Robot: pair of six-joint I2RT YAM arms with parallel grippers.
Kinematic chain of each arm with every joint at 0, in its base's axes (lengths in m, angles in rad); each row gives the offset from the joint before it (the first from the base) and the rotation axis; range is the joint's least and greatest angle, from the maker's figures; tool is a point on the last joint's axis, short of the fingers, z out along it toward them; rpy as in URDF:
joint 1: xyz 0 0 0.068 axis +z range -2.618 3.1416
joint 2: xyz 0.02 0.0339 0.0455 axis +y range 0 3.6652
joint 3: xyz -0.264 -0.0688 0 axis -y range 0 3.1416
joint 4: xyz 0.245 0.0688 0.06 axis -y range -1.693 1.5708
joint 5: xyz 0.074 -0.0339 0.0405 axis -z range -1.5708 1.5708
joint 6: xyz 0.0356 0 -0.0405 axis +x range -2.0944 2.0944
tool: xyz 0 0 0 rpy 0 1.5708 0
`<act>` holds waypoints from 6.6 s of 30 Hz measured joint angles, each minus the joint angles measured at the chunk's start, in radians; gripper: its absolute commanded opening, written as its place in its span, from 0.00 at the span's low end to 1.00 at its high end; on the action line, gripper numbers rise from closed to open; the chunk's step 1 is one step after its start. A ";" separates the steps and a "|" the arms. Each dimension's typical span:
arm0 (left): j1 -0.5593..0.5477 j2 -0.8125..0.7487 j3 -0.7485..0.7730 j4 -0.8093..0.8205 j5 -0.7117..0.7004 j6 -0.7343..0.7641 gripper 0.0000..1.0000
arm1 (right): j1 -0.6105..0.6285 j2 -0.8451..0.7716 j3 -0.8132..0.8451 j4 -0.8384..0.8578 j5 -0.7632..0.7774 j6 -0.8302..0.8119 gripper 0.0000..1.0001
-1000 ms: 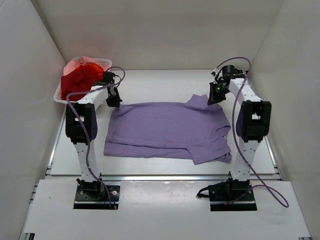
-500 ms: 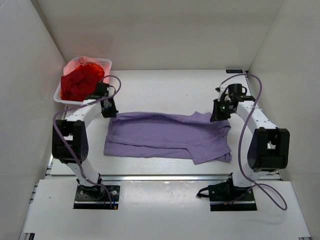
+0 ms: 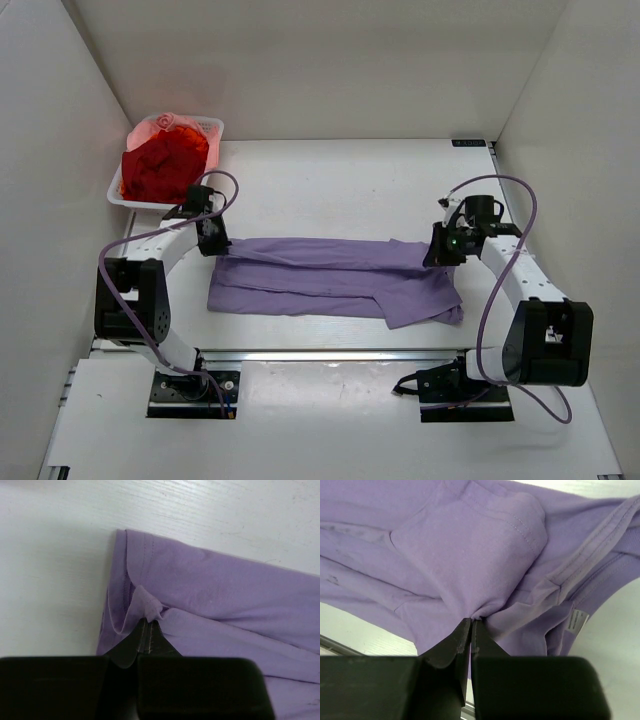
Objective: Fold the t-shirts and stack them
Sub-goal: Fold the other side of the tshirt into a rectangle, then rotate the tshirt 90 degrees
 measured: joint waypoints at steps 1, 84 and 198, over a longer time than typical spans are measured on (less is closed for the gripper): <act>-0.002 -0.002 -0.005 0.003 0.000 0.000 0.00 | -0.005 -0.006 -0.008 0.000 0.000 0.000 0.00; -0.438 0.143 0.189 -0.390 0.177 -0.012 0.48 | 0.132 1.011 1.365 -0.326 0.105 0.139 0.41; -0.312 1.099 1.466 -0.138 0.441 -0.251 0.44 | 0.380 0.646 0.454 -0.114 0.051 -0.065 0.00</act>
